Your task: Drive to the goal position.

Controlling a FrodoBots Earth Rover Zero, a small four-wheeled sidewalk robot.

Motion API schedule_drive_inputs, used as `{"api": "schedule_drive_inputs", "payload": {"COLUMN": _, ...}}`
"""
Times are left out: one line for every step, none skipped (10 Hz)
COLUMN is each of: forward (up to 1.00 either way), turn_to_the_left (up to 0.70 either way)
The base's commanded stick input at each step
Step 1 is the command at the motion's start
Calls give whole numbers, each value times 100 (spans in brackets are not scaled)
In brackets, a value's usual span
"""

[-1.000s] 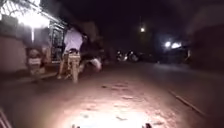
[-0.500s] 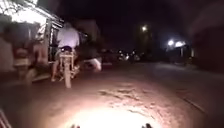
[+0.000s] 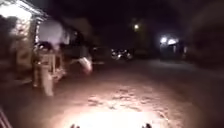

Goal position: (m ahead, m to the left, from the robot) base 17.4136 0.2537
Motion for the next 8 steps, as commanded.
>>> {"api": "schedule_drive_inputs", "payload": {"forward": 85, "turn_to_the_left": 0}}
{"api": "schedule_drive_inputs", "payload": {"forward": 85, "turn_to_the_left": 0}}
{"api": "schedule_drive_inputs", "payload": {"forward": 85, "turn_to_the_left": 0}}
{"api": "schedule_drive_inputs", "payload": {"forward": 85, "turn_to_the_left": 0}}
{"api": "schedule_drive_inputs", "payload": {"forward": 85, "turn_to_the_left": 0}}
{"api": "schedule_drive_inputs", "payload": {"forward": 85, "turn_to_the_left": 0}}
{"api": "schedule_drive_inputs", "payload": {"forward": 85, "turn_to_the_left": -10}}
{"api": "schedule_drive_inputs", "payload": {"forward": 85, "turn_to_the_left": -34}}
